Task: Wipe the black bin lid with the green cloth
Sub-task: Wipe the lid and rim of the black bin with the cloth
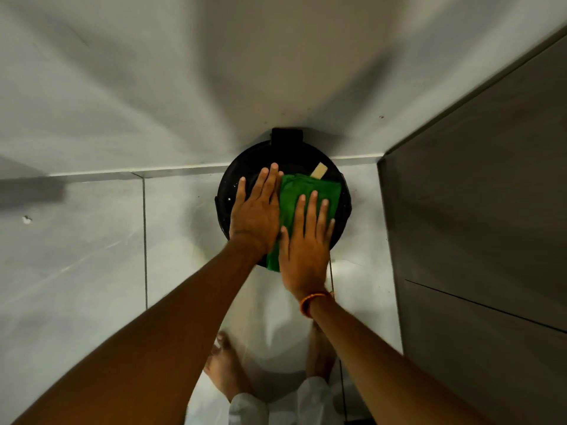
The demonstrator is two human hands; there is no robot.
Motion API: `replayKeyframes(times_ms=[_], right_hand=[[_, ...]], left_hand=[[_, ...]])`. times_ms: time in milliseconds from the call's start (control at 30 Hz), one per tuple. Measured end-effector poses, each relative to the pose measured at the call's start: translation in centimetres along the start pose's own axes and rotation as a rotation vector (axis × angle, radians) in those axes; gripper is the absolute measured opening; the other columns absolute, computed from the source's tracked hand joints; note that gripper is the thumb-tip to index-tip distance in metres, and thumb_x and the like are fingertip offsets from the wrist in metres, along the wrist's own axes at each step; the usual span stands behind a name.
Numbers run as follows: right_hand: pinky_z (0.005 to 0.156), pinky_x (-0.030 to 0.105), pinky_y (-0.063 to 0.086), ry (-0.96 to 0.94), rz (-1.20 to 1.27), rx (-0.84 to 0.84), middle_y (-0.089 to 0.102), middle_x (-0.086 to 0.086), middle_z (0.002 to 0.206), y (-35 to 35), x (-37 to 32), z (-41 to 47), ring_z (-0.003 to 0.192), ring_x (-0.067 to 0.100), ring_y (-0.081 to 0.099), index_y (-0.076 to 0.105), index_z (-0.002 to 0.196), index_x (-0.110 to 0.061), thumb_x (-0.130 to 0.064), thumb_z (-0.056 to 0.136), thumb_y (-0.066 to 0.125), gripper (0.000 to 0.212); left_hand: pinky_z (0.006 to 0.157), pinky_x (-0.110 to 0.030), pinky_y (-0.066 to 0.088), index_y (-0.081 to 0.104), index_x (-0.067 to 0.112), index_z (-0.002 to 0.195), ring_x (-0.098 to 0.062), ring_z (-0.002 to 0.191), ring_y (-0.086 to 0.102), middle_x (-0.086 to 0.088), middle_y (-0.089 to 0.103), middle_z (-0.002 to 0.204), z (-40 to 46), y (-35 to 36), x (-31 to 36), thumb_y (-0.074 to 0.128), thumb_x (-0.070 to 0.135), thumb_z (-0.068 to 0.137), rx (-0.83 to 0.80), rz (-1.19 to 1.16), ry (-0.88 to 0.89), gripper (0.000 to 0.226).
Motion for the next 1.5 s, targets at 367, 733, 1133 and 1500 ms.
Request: replayKeyframes(times_ms=[367,733,1133,1500], right_hand=[[0.129,0.044,0.021,0.057,0.980,0.042,0.021,-0.008,0.169,-4.3,1.7,4.1,0.156,0.005,0.017,0.022,0.159,-0.023,-0.031,0.107,0.025,0.053],[0.128,0.050,0.009,-0.088,0.125,-0.039,0.010,0.004,0.171,-1.4,3.2,8.6,0.159,0.026,0.006,0.010,0.162,-0.019,-0.041,0.106,0.019,0.060],[0.125,0.059,0.017,0.005,0.071,-0.039,0.015,0.004,0.171,-0.8,2.5,9.1,0.158,0.032,0.010,0.013,0.161,-0.020,-0.045,0.106,0.023,0.062],[0.125,0.063,0.013,-0.010,0.048,-0.088,0.009,0.004,0.172,-0.7,2.5,9.5,0.158,0.034,0.006,0.009,0.162,-0.020,-0.043,0.107,0.027,0.062]], left_hand=[[0.129,-0.047,0.008,0.009,0.007,0.162,-0.028,0.160,0.006,-0.013,0.006,0.172,-3.3,-1.8,3.7,0.021,0.032,0.101,0.248,-0.337,-0.054,0.067],[0.129,-0.050,0.013,0.006,0.010,0.164,-0.027,0.161,0.002,-0.011,0.003,0.173,-3.2,2.2,3.8,0.022,0.041,0.105,0.293,-0.230,-0.145,0.069],[0.127,-0.054,0.019,0.016,0.011,0.163,-0.028,0.160,0.013,-0.008,0.018,0.172,-1.0,0.9,-6.1,0.039,0.030,0.100,0.361,-0.514,-0.248,0.070],[0.127,-0.052,0.020,0.016,0.014,0.163,-0.029,0.160,0.010,-0.008,0.017,0.171,-5.0,4.1,-3.2,0.040,0.040,0.102,0.467,-0.533,-0.352,0.071]])
Point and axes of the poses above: each hand's wrist, its own z-axis towards the middle knuckle, its own y-axis out of the palm, x = y × z, the point moved 7 cm from there along z, towards the middle knuckle
